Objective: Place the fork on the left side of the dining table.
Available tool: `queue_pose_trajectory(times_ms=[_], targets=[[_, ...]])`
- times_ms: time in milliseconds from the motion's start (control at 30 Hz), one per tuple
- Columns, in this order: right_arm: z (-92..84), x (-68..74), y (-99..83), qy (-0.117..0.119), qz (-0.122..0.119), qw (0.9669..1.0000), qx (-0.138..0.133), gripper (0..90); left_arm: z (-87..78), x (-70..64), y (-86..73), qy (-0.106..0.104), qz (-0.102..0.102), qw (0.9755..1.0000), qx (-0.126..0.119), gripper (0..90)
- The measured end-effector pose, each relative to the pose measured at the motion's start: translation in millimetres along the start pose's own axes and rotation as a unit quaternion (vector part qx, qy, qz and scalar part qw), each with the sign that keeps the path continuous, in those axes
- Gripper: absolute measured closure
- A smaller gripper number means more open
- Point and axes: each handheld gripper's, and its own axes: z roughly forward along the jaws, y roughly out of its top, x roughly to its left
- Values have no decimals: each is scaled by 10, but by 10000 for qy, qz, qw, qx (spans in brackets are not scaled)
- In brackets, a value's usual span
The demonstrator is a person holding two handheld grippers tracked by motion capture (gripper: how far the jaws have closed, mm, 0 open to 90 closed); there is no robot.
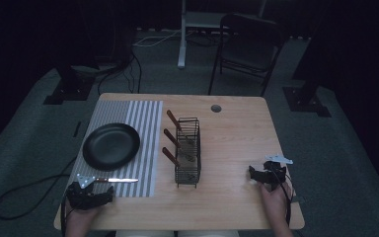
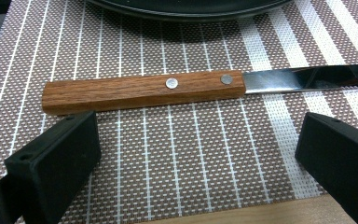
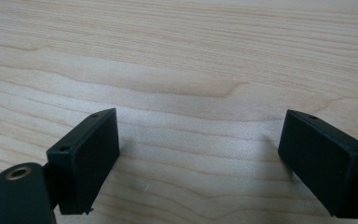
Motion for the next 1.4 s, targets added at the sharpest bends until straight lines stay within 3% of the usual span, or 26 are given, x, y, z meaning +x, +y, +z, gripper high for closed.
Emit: queue_pose_trajectory(times_ms=[67, 167, 267, 533, 800, 933, 1100, 1400], targets=[[0, 0, 0, 0, 2, 10000, 1, 120, -8, -10, 10, 7, -20, 10000, 64, 9], [0, 0, 0, 1, 1, 10000, 0, 120, -36, -44, 20, -200, 0, 9997, 129, 12], [0, 0, 0, 0, 1, 10000, 0, 120, -74, -105, 38, -278, 157, 9994, 133, 13], [0, 0, 0, 0, 0, 10000, 0, 120, -154, -218, 110, -688, 235, 9973, 45, 13], [0, 0, 0, -1, 1, 10000, -1, 120, -229, -354, 170, -931, 422, 9948, -37, 43], [0, 0, 0, 0, 1, 10000, 0, 120, -278, -415, 213, -1098, 414, 9930, -108, 43], [0, 0, 0, 1, 0, 10000, 1, 120, -363, -527, 301, -1207, 643, 9904, -211, 43], [0, 0, 0, 0, 1, 10000, 0, 120, -487, -753, 418, -1552, 878, 9833, -373, 43]])
